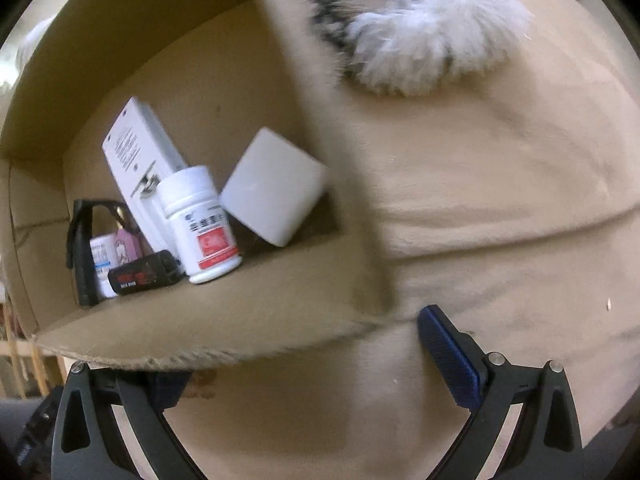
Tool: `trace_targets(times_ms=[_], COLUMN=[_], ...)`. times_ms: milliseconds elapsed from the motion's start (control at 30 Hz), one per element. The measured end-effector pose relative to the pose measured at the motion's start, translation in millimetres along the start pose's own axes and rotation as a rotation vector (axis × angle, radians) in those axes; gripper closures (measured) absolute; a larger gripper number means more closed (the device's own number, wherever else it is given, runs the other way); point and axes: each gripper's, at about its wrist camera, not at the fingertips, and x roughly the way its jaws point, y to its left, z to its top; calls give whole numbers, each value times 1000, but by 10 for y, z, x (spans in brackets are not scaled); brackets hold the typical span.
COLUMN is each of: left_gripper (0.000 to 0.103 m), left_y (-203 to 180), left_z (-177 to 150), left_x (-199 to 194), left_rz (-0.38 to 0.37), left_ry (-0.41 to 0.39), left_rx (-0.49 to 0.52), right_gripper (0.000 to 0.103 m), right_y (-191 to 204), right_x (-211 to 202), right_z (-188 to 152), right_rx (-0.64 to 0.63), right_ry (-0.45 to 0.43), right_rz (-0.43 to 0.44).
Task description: Organize rigid objects
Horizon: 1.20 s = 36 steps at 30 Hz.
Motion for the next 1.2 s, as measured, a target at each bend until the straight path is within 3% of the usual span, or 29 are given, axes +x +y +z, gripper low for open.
trace_targets(times_ms=[167, 267, 400, 667, 700, 867, 1000, 1167, 1200], left_gripper=[31, 31, 31, 31, 31, 31, 31, 31, 31], left_y=[12, 25, -3, 12, 12, 7, -5, 44, 50], left_z=[1, -7, -23, -24, -21, -18, -38, -37, -40], left_x=[-2, 13, 47, 60, 66, 79, 44, 43, 40], left_rz=[6, 10, 30, 59, 59, 56, 57, 53, 52], left_ry=[-5, -3, -3, -15, -14, -12, -22, -21, -20], left_rx=[0, -4, 15, 17, 18, 20, 28, 13, 10], right_gripper=[0, 0, 0, 0, 1, 25, 37, 58, 58], right_y=[379, 553, 597, 685, 700, 803, 712, 574, 556], right_x=[79, 166, 253, 334, 309, 262, 236, 266, 282], right_z=[-12, -22, 58, -31, -196, -318, -346, -229, -235], right_rx=[-143, -210, -172, -259, -261, -236, -220, -197, -192], right_ry=[-37, -67, -94, -163, -166, -175, -178, -178, -178], right_rz=[-13, -68, -78, -125, -129, -137, -130, -136, -133])
